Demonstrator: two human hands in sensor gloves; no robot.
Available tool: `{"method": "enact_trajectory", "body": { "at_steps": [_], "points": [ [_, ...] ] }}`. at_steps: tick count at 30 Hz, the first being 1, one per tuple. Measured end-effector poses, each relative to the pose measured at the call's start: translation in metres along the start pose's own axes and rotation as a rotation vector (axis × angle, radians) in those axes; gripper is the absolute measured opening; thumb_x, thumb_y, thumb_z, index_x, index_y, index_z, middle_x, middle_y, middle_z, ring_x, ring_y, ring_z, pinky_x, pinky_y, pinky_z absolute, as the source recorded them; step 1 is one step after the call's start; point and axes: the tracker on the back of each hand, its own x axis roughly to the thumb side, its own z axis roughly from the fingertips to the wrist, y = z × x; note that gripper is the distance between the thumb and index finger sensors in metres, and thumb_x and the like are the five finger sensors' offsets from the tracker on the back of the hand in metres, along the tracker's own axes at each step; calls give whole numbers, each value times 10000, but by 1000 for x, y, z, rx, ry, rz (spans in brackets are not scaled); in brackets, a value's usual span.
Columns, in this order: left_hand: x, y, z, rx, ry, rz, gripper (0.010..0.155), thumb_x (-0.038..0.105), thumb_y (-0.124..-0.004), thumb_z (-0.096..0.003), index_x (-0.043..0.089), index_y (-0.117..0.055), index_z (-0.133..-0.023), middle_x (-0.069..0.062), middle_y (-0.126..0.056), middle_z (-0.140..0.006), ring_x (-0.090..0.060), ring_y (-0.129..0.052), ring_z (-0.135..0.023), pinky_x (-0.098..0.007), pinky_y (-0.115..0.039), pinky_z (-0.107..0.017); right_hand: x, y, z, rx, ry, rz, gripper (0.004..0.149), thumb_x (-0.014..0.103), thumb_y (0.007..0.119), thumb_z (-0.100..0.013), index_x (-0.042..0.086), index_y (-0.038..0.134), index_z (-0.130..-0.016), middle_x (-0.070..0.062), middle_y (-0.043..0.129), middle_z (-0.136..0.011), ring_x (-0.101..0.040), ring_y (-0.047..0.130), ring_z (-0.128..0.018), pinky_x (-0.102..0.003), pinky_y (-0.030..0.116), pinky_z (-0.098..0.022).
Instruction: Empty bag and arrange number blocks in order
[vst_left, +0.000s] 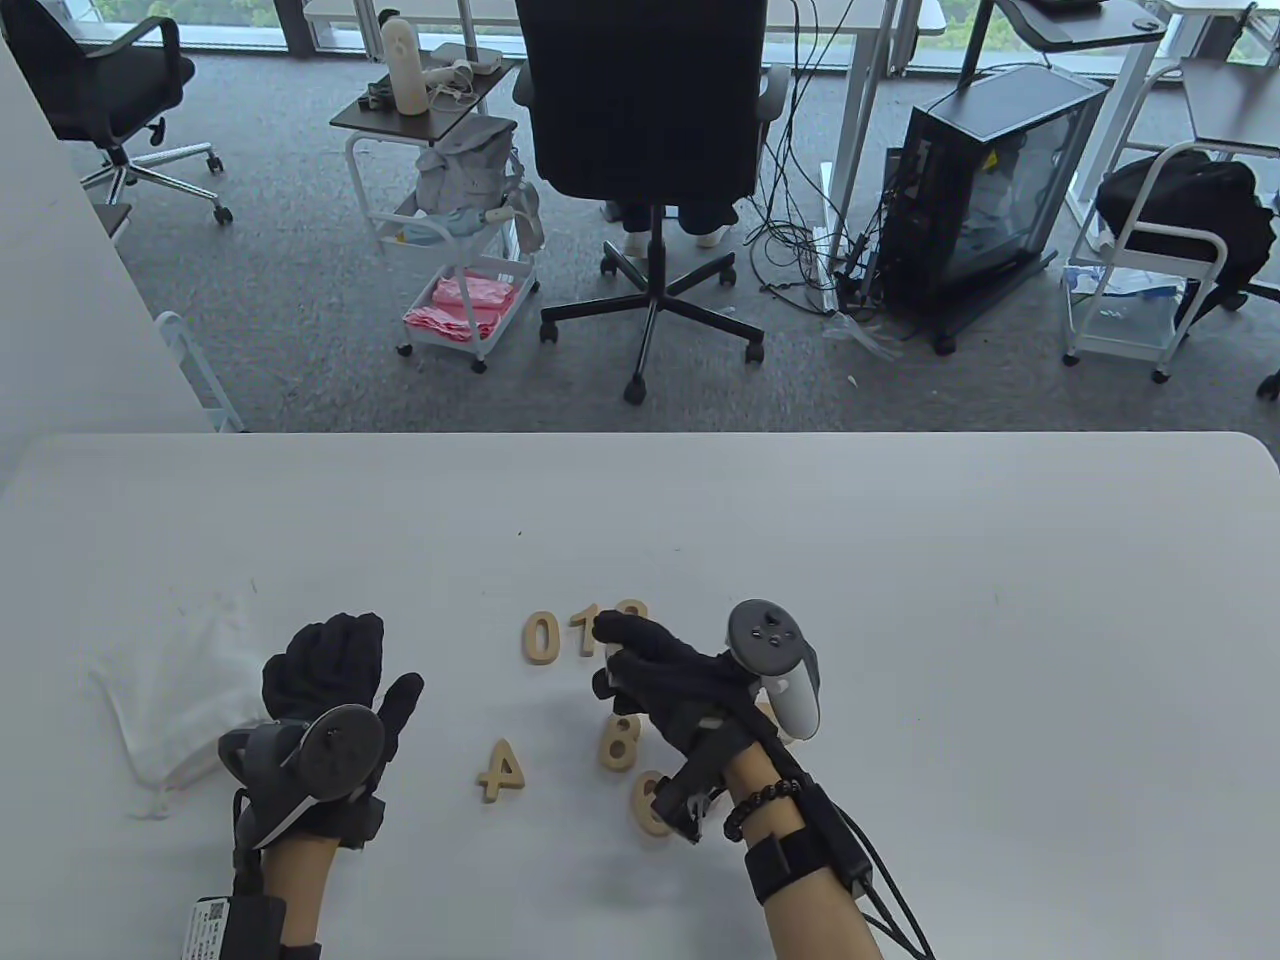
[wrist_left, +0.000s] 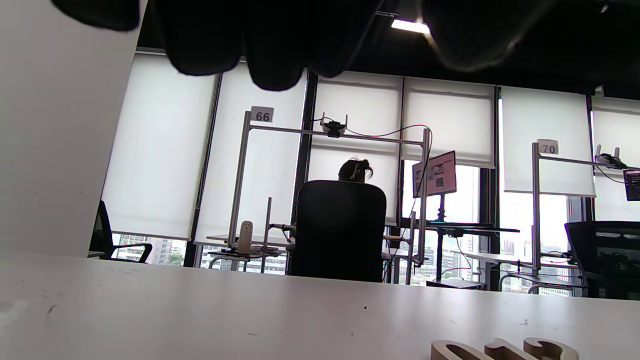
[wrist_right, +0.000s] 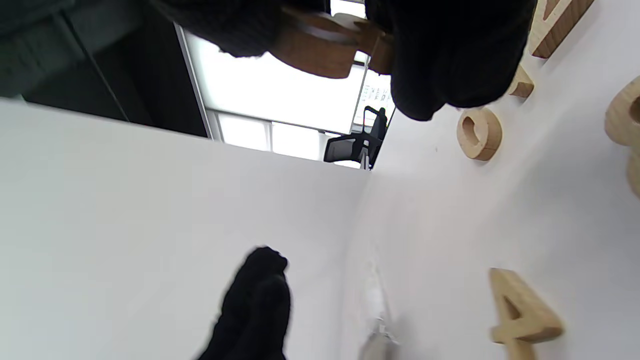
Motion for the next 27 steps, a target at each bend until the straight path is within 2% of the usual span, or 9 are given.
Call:
{"method": "enact_trajectory", "body": {
  "at_steps": [4,8,12,17,20,21,23,27],
  "points": [
    [0,0,0,-2,2,-2,724,511,-688,-522,65,-603,-1086,-270,-634,-1086,-595,-686,-973,-781,-539,-651,-9,-27,9,-98,33,-186,579,450,708,-578,136,601,-1053,-370,464,-1095,-489,851,-855,-573,805,-649],
    [0,0,0,-6,3,-1,726,512,-689,-522,64,-604,-1086,-267,-634,-1088,-595,-685,-974,-782,-539,-651,-14,-43,16,-196,67,-170,518,387,734,-580,135,627,-1020,-355,494,-1075,-495,881,-826,-550,844,-619],
    [0,1,-1,-6,3,0,727,513,-690,-521,63,-605,-1085,-268,-634,-1087,-596,-686,-973,-781,-538,-651,-17,-51,20,-264,91,-162,432,263,638,-604,115,592,-1008,-352,487,-1037,-458,911,-809,-519,871,-612],
    [0,1,-1,-5,4,2,726,513,-690,-521,64,-604,-1086,-268,-635,-1087,-597,-685,-973,-783,-537,-650,-13,-58,26,-453,144,38,378,169,654,-580,151,663,-957,-297,629,-941,-395,964,-764,-502,908,-576],
    [0,1,-1,-2,2,1,726,513,-690,-521,64,-605,-1086,-267,-635,-1087,-596,-685,-973,-782,-538,-651,-7,-60,28,-523,141,168,402,153,731,-556,183,712,-957,-222,747,-942,-451,883,-781,-565,819,-585],
    [0,1,-1,-2,1,1,728,514,-690,-521,64,-603,-1086,-268,-635,-1087,-596,-685,-973,-783,-537,-650,-3,-60,28,-552,136,212,447,155,770,-540,179,708,-981,-193,800,-927,-450,847,-786,-539,800,-581],
    [0,1,-1,-3,0,0,726,513,-690,-521,64,-605,-1086,-268,-635,-1087,-597,-685,-972,-782,-538,-651,4,-60,27,-564,138,301,533,170,817,-517,150,664,-1027,-137,865,-901,-423,850,-759,-511,798,-561],
    [1,2,-2,0,-3,-3,728,514,-690,-521,63,-605,-1086,-269,-635,-1087,-597,-685,-973,-782,-537,-651,16,-61,17,-542,168,480,467,181,870,-479,136,801,-939,-103,942,-852,-389,886,-689,-481,812,-511]
  ]
}}
